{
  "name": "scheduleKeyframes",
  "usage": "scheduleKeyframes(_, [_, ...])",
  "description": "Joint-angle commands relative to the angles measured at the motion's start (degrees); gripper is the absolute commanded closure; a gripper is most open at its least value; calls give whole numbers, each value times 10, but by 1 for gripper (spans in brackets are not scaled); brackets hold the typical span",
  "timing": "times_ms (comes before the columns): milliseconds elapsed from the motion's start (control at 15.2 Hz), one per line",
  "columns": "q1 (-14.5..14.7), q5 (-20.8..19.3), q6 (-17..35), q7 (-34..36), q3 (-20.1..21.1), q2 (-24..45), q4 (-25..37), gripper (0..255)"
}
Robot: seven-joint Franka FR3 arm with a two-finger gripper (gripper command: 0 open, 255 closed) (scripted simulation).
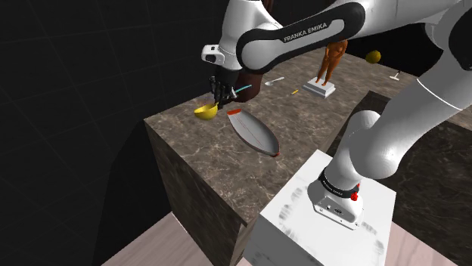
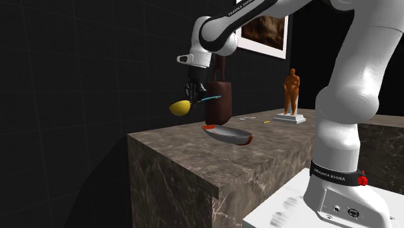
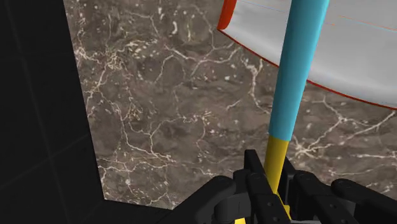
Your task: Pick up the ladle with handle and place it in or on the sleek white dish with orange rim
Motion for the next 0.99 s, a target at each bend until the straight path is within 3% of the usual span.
scheduleKeyframes(0, [-2,0,-3,-6,-4,-43,-41,255])
scheduleKeyframes(528, [-13,-8,-60,-22,-16,-257,-198,255])
scheduleKeyframes(924, [-13,-8,-6,-23,-17,-241,-235,255])
